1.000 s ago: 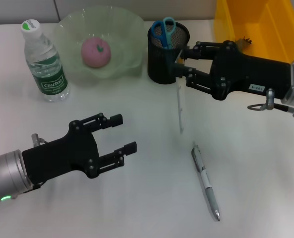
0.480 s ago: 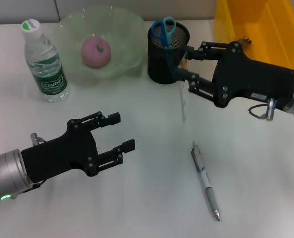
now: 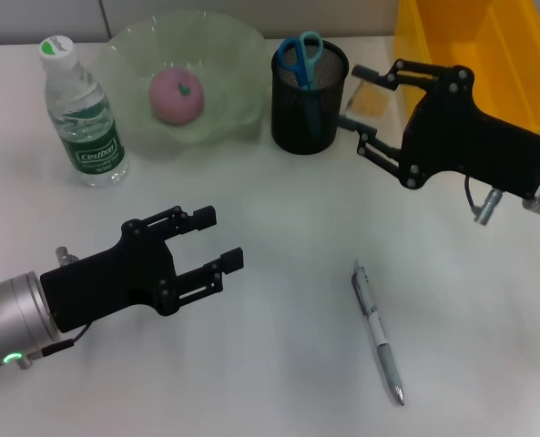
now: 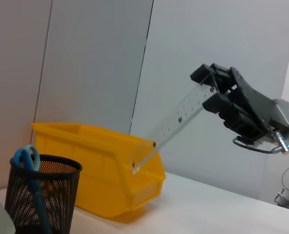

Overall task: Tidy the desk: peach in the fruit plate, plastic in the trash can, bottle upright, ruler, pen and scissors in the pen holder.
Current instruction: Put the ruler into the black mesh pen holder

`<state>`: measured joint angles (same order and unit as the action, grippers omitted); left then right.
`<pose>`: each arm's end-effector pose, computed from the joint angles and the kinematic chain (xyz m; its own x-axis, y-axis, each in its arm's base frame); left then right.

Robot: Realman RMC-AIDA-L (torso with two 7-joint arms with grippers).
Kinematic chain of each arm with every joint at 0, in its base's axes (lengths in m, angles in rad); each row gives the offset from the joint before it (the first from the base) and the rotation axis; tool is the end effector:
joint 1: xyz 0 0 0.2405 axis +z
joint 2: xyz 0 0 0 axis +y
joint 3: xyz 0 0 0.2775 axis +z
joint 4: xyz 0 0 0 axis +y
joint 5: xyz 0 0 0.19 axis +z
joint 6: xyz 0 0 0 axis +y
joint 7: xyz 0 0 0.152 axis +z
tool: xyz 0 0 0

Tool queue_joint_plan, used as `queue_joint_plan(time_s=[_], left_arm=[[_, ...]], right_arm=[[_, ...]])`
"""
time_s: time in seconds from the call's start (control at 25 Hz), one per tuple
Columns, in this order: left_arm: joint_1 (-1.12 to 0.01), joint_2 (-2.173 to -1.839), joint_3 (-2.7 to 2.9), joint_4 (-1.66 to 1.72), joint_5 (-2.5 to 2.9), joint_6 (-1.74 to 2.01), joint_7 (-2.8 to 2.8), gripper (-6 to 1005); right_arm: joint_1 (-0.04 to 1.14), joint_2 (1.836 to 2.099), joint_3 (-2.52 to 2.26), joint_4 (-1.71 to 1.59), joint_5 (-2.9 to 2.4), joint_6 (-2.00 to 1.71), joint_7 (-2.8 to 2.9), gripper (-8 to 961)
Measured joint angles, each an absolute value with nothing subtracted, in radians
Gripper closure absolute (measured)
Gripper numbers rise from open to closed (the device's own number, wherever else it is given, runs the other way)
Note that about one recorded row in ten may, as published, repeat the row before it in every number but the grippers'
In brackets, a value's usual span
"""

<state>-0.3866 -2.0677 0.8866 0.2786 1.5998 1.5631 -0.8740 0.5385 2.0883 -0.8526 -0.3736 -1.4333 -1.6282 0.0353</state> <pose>-0.2877 0.2613 -0.0566 0.6971 0.2036 0.6875 0.4384 -0.8798 -0.1839 0.2194 0.3213 -0.0260 0.6237 0.7171 -0.3110 0.2562 -0.5634 -0.7855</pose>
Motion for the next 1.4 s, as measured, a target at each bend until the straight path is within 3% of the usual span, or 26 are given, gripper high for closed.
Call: queue_joint_plan(time_s=[0.4,1.4], left_arm=[[-0.381,-2.068,0.886,0.277,1.600,1.562,-0.879,324],[-0.377,-2.071,0.894,0.273,1.598,1.572,-0.863,324]], right_arm=[[0.615,2.089,-0.857,-0.210,-1.381,-1.605,-0.351,567],[0.840,2.092,-0.900,-0.075,-1.375,-1.284,-0.279,541]])
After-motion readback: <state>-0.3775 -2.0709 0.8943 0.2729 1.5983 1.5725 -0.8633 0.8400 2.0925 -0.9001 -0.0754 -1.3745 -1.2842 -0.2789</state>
